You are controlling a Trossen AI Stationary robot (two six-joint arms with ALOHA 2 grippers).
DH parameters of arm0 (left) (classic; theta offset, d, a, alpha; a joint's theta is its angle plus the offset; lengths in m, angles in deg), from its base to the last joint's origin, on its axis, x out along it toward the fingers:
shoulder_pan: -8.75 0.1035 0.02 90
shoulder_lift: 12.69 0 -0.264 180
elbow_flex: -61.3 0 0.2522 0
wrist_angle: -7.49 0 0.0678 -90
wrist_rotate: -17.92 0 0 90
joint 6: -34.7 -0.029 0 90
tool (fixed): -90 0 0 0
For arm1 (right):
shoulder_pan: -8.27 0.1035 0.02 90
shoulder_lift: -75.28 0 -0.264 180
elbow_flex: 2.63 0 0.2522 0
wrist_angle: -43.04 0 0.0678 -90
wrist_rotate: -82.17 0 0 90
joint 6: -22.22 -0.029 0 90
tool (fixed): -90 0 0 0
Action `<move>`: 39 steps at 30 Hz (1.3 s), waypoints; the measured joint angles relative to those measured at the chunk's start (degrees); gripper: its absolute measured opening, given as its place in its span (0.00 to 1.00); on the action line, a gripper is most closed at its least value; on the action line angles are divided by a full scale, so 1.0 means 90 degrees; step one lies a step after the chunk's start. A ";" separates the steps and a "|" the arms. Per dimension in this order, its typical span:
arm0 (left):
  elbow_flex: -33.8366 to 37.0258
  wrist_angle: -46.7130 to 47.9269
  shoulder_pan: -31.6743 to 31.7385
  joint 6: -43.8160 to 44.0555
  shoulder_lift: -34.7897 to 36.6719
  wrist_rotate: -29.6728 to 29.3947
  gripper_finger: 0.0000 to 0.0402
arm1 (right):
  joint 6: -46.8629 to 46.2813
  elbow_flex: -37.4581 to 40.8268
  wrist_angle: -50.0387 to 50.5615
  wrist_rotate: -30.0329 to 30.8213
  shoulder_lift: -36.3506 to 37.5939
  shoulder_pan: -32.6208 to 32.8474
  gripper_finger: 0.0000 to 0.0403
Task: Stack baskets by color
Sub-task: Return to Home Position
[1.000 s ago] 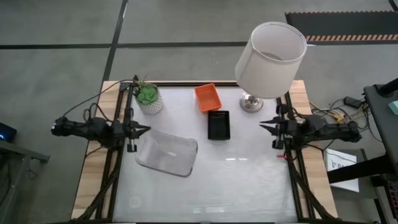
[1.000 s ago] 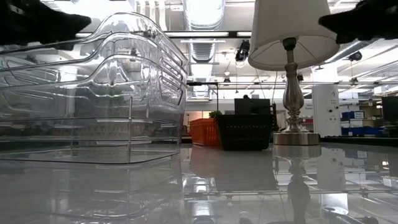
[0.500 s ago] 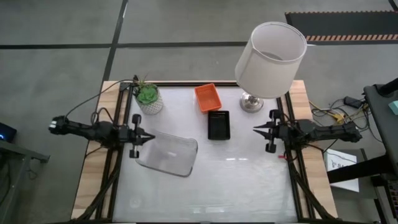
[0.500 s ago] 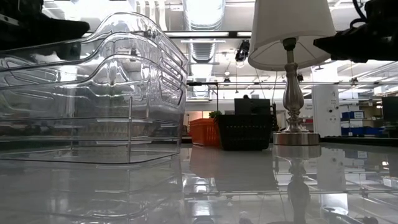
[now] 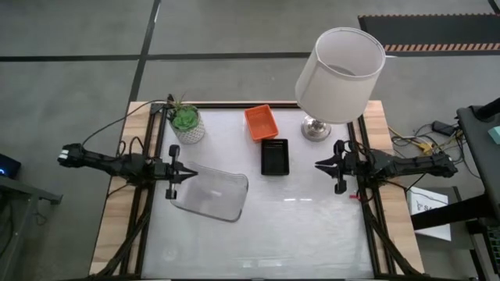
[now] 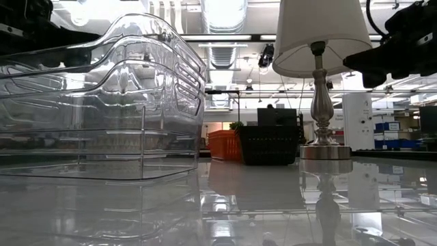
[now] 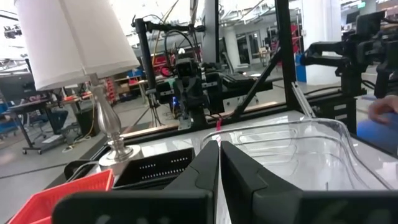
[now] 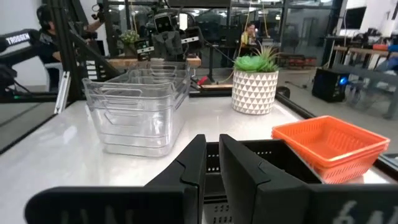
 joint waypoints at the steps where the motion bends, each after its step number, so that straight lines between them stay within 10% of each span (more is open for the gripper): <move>1: 0.0000 0.0002 0.0000 -0.0002 -0.0027 0.0000 0.00 | -0.0073 0.0000 0.0000 0.0002 -0.0022 0.0000 0.09; 39: 0.0015 0.0000 0.0000 -0.0006 -0.0315 0.0000 0.00 | -0.0138 0.0007 0.0020 0.0005 -0.0113 0.0000 0.09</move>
